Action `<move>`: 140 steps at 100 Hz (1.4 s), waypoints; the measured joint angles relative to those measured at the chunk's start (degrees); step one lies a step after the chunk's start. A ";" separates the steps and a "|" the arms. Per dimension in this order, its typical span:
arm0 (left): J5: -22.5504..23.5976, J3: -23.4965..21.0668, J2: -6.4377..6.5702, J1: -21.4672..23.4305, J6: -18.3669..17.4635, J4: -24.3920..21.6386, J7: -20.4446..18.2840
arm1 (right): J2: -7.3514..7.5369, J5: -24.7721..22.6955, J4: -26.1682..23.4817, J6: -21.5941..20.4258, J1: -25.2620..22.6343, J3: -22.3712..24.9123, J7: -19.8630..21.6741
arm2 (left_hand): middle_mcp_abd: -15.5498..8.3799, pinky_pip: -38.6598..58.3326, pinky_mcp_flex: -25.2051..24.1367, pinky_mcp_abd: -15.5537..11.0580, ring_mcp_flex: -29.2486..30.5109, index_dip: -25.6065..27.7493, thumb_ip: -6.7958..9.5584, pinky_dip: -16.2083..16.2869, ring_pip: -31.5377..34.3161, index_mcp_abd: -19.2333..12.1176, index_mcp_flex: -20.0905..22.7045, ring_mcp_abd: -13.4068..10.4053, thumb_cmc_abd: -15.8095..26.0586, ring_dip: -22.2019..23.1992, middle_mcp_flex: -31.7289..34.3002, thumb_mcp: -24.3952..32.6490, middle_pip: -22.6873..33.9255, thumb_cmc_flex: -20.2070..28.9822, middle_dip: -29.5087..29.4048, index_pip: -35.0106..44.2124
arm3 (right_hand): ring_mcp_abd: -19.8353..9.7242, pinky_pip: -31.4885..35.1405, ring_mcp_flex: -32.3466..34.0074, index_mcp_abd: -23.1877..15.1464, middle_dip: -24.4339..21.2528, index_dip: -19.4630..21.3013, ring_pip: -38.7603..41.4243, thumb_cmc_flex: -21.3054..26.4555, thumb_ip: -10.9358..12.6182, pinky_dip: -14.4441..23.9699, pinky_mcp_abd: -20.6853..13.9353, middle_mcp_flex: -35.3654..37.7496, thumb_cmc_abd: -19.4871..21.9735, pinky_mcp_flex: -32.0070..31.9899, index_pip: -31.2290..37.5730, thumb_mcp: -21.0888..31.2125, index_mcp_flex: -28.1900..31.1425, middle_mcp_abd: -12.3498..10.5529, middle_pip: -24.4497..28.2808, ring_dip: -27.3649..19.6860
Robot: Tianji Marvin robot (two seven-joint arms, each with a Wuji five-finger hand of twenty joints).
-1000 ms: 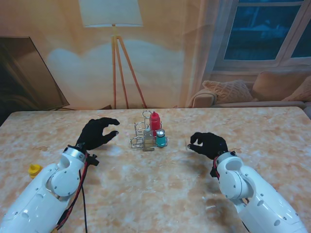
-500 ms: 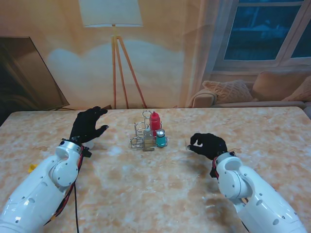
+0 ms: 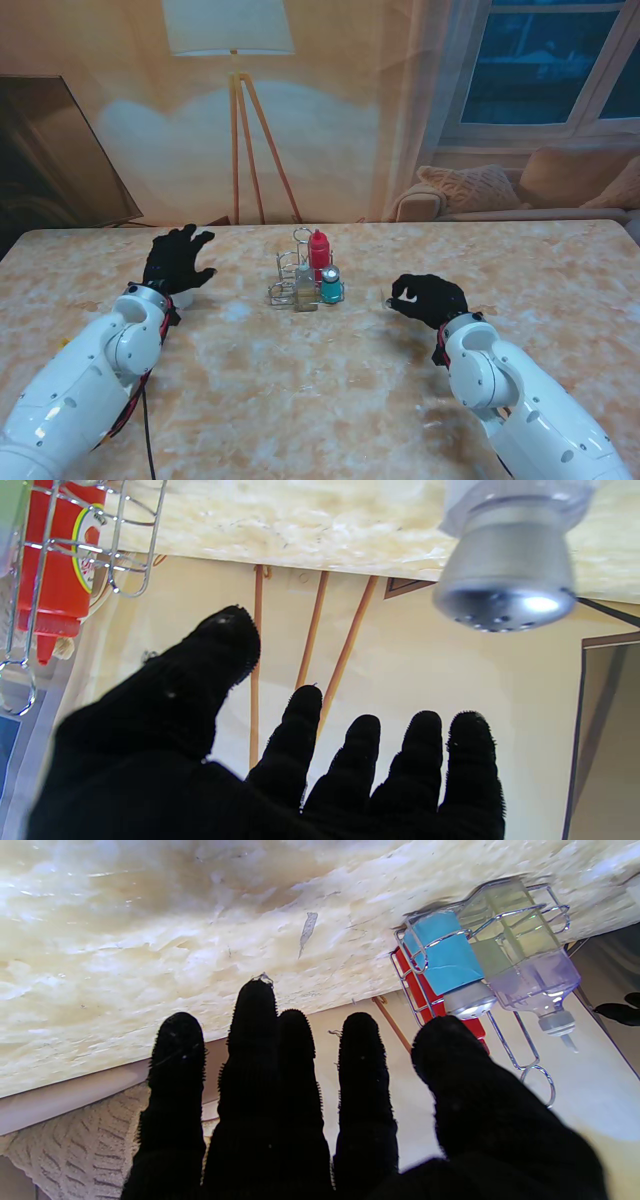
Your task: Place the seasoning bottles into the rack
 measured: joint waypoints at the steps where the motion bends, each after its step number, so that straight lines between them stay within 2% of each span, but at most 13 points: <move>1: 0.09 0.00 0.04 0.00 0.10 0.00 -0.07 | 0.00 -0.02 0.00 0.00 0.00 0.00 0.01 | 0.01 -0.02 0.02 0.21 0.00 0.00 0.00 0.00 0.00 -0.02 -0.45 0.14 0.00 0.00 -0.01 0.00 -0.02 -0.05 -0.01 0.00 | 0.00 0.00 0.00 0.00 0.00 0.00 0.00 0.00 0.00 0.00 0.00 0.00 0.00 0.00 0.00 0.00 0.00 0.00 0.00 0.00; 18: 0.79 0.07 0.56 -0.10 2.36 -0.11 -2.22 | 0.02 -0.21 0.08 0.03 0.12 -0.16 0.14 | 1.11 -0.65 1.52 2.09 0.00 -0.08 0.00 -0.01 0.00 -0.04 -0.46 1.35 -0.15 -0.04 -0.09 0.00 -0.96 -0.17 -0.14 -0.02 | 0.00 0.00 0.00 -0.01 0.00 -0.01 0.01 0.00 -0.01 0.00 0.00 0.00 -0.02 -0.01 0.08 0.14 0.00 0.00 0.00 0.01; 42: 1.87 1.04 1.10 -0.91 5.54 0.35 -4.53 | 0.02 -0.40 0.23 0.19 0.27 -0.29 0.26 | 1.69 -0.65 2.90 2.84 0.00 -0.12 0.00 -0.01 0.00 -0.04 -1.29 2.19 -0.71 -0.07 -0.66 0.01 -2.25 -0.19 -0.55 -0.16 | 0.00 0.00 0.00 -0.02 0.00 -0.21 0.01 0.01 -0.02 0.00 0.01 0.00 -0.03 -0.03 0.46 0.63 0.00 0.00 0.00 0.02; 63: 3.07 1.73 1.81 -1.71 8.54 0.34 -10.08 | 0.05 -0.46 0.26 0.48 0.35 -0.44 0.57 | 2.24 -0.10 4.41 2.85 0.17 -0.26 0.00 -0.01 0.00 -0.06 -1.94 3.34 -0.71 -0.08 -0.76 0.01 -3.02 -0.19 -0.71 -0.72 | 0.00 0.00 0.00 -0.02 0.00 -0.23 0.01 0.01 -0.02 0.00 0.01 0.00 -0.13 -0.09 0.55 0.67 0.00 0.00 0.01 0.03; 75: 3.31 1.76 2.19 -1.69 9.56 -0.14 -12.46 | 0.07 -0.63 0.32 0.53 0.43 -0.58 0.72 | 2.24 1.42 5.77 2.85 0.57 -0.69 0.00 1.53 0.00 -0.11 -1.94 3.36 -0.71 -0.08 -0.80 0.01 -3.50 0.04 -0.72 -0.73 | 0.00 0.00 0.00 -0.03 0.00 -0.24 0.01 0.01 -0.02 0.00 0.01 0.01 -0.14 -0.38 0.55 0.69 0.00 0.00 0.01 0.03; 85: 3.78 1.77 2.39 -1.69 9.81 -0.20 -12.91 | 0.08 -0.63 0.39 0.53 0.52 -0.66 0.87 | 2.64 4.33 7.50 2.70 0.67 -0.70 0.00 3.48 0.01 -0.13 -1.94 3.36 -0.71 -0.08 -1.46 -0.18 -3.75 0.67 -0.72 -0.73 | 0.00 0.00 0.00 -0.04 0.00 -0.24 0.01 0.01 -0.02 0.00 0.01 0.01 -0.13 -0.43 0.55 0.71 0.00 0.00 0.01 0.03; 101: 3.89 1.56 2.60 -1.65 10.17 -0.53 -15.05 | 0.10 -0.63 0.46 0.79 0.62 -0.78 1.13 | 3.65 8.65 10.80 0.74 1.44 -0.70 0.00 4.98 2.01 -0.14 -1.90 3.36 -0.70 -0.08 -1.47 -0.21 -3.75 2.42 -0.72 -0.73 | 0.00 0.00 0.00 -0.04 0.00 -0.25 0.01 0.01 -0.02 0.00 0.03 0.01 -0.14 -0.50 0.55 0.71 0.00 0.00 0.01 0.03; 108: 3.76 1.61 2.70 -1.68 10.25 -0.62 -15.67 | 0.12 -0.76 0.49 0.84 0.66 -0.85 1.17 | 4.42 10.40 12.46 -0.43 3.69 -0.70 0.00 5.01 3.67 0.22 -1.79 3.09 -0.70 0.48 -1.47 -0.21 -3.72 3.96 -0.72 -0.73 | 0.00 0.00 0.00 -0.04 0.00 -0.25 0.01 0.01 -0.02 0.00 0.04 0.01 -0.14 -0.53 0.55 0.71 0.00 0.00 0.01 0.03; 123: 3.66 2.46 2.94 -2.17 10.33 -0.39 -16.35 | 0.13 -0.90 0.57 0.87 0.75 -0.90 1.17 | 5.12 14.92 16.46 -2.50 8.00 0.09 0.00 5.03 8.18 0.86 0.57 1.70 -0.76 4.59 -1.15 -0.22 -2.67 5.18 0.72 0.14 | 0.00 0.00 0.00 -0.04 0.00 -0.25 0.01 0.01 -0.02 0.00 0.04 0.01 -0.14 -0.55 0.55 0.71 0.00 0.00 0.01 0.03; 140: 4.20 2.70 3.14 -2.59 10.22 -0.27 -18.46 | 0.14 -1.12 0.60 0.98 0.77 -0.93 1.17 | 5.19 18.32 21.87 -4.37 13.93 1.50 0.00 5.03 12.61 1.19 4.27 -0.60 -1.69 9.02 3.05 0.58 0.82 6.88 3.07 1.63 | 0.00 0.00 0.00 -0.05 0.00 -0.25 0.01 0.02 -0.02 0.00 0.04 0.01 -0.93 -0.56 0.55 0.75 0.00 0.00 0.01 0.03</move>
